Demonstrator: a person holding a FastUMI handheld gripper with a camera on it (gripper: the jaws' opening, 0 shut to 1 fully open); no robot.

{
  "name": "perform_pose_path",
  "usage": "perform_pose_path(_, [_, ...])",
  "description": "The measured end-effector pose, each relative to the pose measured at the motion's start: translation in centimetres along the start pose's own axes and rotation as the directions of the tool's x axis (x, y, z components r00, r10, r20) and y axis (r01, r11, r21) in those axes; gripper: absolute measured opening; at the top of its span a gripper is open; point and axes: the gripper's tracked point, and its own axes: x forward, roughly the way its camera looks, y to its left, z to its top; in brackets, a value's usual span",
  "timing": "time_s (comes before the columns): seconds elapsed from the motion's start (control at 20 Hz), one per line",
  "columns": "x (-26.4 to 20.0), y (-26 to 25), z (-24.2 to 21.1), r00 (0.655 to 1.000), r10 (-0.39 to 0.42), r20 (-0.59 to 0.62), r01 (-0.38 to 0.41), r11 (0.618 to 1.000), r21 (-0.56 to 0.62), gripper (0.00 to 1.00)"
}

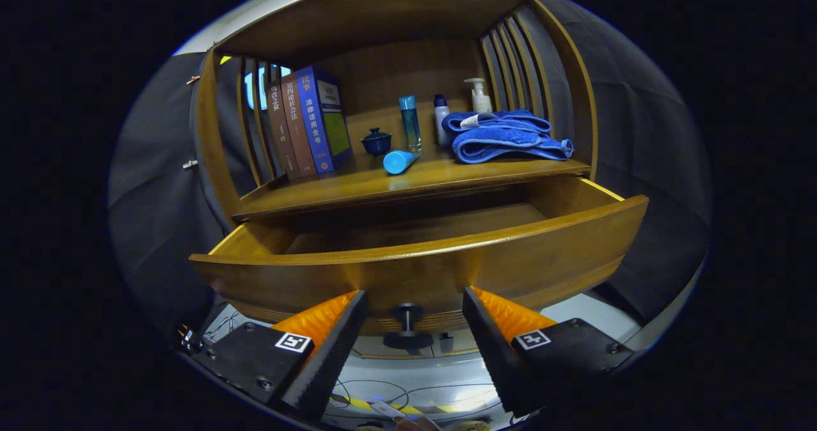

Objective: Pull open the drawer, take out the items inside it, and place them on the countertop above the cabinet.

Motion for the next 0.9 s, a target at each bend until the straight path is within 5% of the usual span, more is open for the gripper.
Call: perform_pose_path(0.9, [7.7, 0.0, 2.9, 1.0, -0.019, 0.012, 0.02, 1.0, -0.021, 1.0])
